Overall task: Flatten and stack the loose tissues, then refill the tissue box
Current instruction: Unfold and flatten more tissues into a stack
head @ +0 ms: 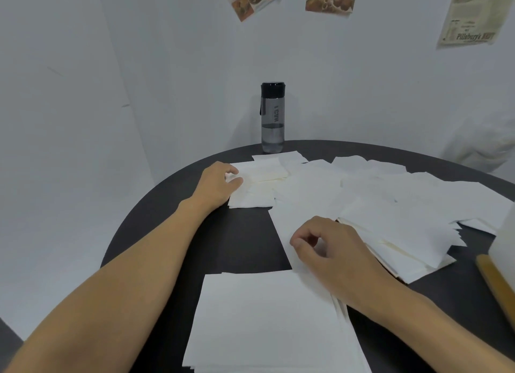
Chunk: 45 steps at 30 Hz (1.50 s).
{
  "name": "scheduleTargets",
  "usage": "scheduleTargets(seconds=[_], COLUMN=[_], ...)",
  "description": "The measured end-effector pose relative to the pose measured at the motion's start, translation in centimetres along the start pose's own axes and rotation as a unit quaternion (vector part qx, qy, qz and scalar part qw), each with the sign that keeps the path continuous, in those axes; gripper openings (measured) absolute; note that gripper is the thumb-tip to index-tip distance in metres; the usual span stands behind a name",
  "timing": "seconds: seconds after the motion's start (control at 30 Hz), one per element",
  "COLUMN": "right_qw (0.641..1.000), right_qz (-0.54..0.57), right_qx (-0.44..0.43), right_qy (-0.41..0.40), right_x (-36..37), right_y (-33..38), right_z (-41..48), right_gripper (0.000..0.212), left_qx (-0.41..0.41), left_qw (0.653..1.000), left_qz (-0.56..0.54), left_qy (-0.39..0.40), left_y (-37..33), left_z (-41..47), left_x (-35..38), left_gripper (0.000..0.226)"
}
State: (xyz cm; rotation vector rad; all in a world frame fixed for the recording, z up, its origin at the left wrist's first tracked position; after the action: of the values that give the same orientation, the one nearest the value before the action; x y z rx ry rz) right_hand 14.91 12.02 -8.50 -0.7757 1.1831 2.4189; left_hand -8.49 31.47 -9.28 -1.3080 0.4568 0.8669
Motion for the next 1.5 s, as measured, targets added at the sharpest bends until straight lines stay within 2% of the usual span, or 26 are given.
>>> scheduleTargets(seconds=[0.2, 0.43, 0.57, 0.7, 0.83, 0.9, 1.07, 1.17, 1.3, 1.5], right_qw=[1.0, 0.999, 0.999, 1.0, 0.999, 0.995, 0.975, 0.962, 0.963, 0.97], right_qz=[-0.013, -0.032, -0.03, -0.017, -0.008, -0.008, 0.051, 0.085, 0.122, 0.17], right_qx=[0.004, 0.01, 0.012, 0.015, 0.005, 0.007, 0.036, 0.024, 0.018, -0.002], right_qy=[0.001, -0.002, -0.001, -0.011, -0.052, -0.094, -0.211, -0.257, -0.241, -0.175], right_x=[-0.1, -0.1, -0.1, -0.3, -0.4, -0.7, -2.0, -3.3, -4.2, -4.2], right_y=[0.2, 0.4, 0.4, 0.2, 0.0, -0.2, -0.6, 0.0, 0.6, 1.7], right_z=[0.0, 0.1, 0.1, 0.1, 0.0, 0.1, 0.2, 0.4, 0.6, 0.5], right_gripper=[0.019, 0.019, 0.019, 0.017, 0.015, 0.016, 0.062, 0.076, 0.069, 0.031], left_qx=[0.003, 0.042, 0.081, 0.12, 0.175, 0.196, 0.221, 0.209, 0.197, 0.159], left_qw=[1.0, 0.997, 0.99, 0.975, 0.956, 0.952, 0.957, 0.967, 0.972, 0.975], left_qz=[0.025, 0.061, 0.054, 0.015, -0.025, -0.045, -0.101, -0.107, -0.107, -0.146], left_qy=[-0.01, -0.034, -0.102, -0.186, -0.232, -0.23, -0.16, -0.101, -0.071, -0.051], left_y=[-0.5, -1.2, -1.8, -3.0, -5.2, -6.7, -9.3, -9.3, -8.9, -8.2], left_z=[0.6, -0.1, -0.7, -1.9, -3.8, -4.9, -9.5, -12.0, -14.3, -17.0], left_x=[0.1, -0.2, -1.0, -2.8, -5.1, -6.2, -8.3, -9.0, -10.5, -12.5], left_gripper=[0.018, 0.024, 0.035, 0.027, 0.014, 0.015, 0.012, 0.01, 0.011, 0.014])
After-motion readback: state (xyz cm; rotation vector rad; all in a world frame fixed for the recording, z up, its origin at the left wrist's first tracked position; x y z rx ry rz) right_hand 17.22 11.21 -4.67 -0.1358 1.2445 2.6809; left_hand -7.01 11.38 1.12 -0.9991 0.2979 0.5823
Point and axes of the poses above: each hand's wrist, its own z-axis towards the middle knuckle, its own x-axis out of the palm, y = z × x, the point moved 3 cm from there along z, towards the middle knuckle, and after that the axes turned 15 degrees about -x, right-handed, at the moved point
